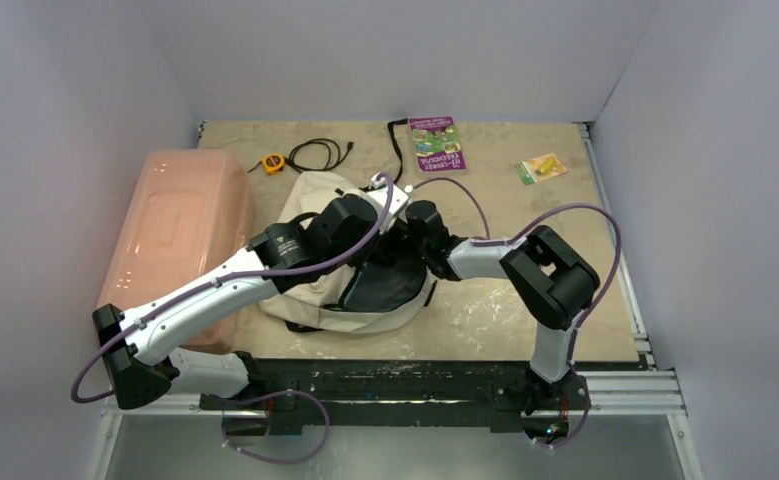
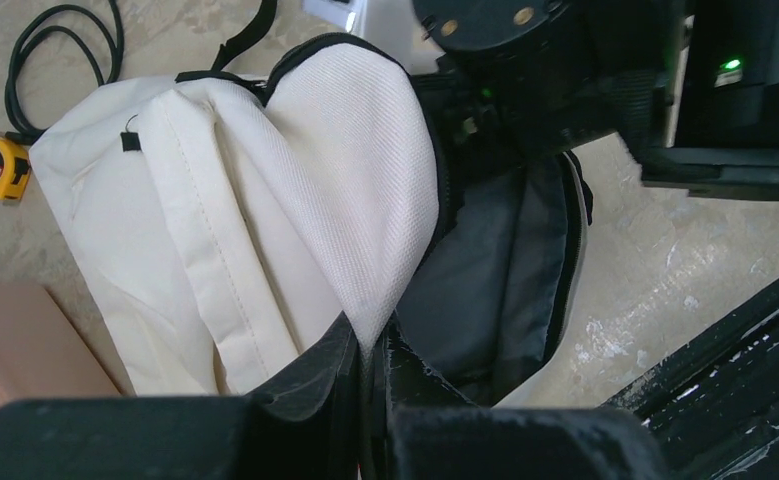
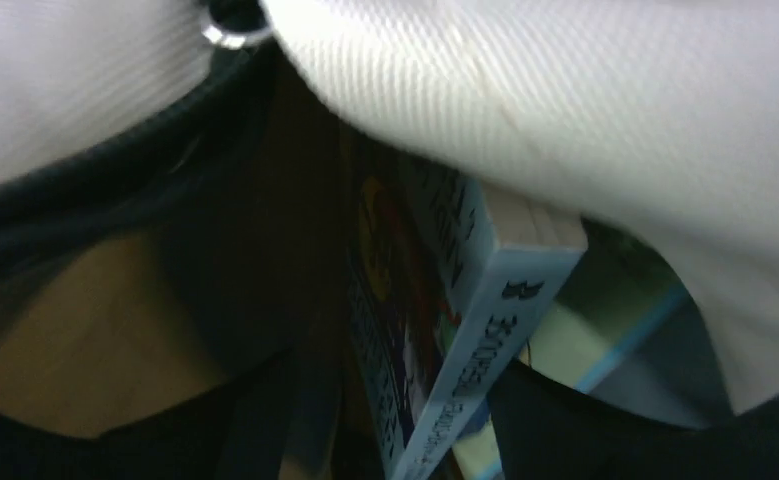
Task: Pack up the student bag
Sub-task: Place the book in the student bag.
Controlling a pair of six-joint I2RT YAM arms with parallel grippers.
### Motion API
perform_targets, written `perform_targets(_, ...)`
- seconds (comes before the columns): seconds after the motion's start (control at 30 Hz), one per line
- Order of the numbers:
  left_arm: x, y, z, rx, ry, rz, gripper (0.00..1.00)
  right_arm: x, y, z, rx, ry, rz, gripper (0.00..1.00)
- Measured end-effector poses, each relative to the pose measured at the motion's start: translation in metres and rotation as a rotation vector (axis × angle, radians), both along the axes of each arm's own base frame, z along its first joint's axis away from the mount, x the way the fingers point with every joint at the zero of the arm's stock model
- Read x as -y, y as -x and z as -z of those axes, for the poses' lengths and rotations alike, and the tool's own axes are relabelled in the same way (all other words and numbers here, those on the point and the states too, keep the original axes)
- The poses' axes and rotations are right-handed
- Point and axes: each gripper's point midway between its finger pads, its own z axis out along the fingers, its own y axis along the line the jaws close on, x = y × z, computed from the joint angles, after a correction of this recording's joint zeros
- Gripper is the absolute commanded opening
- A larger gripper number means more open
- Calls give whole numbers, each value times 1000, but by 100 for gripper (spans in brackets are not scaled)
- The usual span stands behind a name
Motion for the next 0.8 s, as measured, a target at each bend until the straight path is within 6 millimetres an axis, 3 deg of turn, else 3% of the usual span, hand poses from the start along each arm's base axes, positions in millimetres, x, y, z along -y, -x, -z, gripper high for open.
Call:
perform_targets(0.13,0,0,0,0,0,0,0,30,2,-9,20,9,32,79)
perform_targets(0.23,0,0,0,0,-1,0,0,41,0,-10,37,27,47,77)
perform_targets(0.33,-1,0,1,-2,-3,0,0,43,2,-5,46,54,33,55)
perform_targets(0.37,-1,0,1,-3,-4,0,0,40,1,-3,48,63,26,54)
perform_targets(0.5,-1,1,1,-4,-5,0,0,12,-13,1,58,69,17,63)
perform_targets(0.57,-1,1,1,-4,-6,-1,0,4,-13,1,64,79,9,82)
perform_targets(0.67,-1,1,1,-3,-7,-1,0,17,-8,4,64,129,14,85)
perform_targets(0.8,-1,1,1,-3,-5,-1,0,49,-10,3,73,146,48,83)
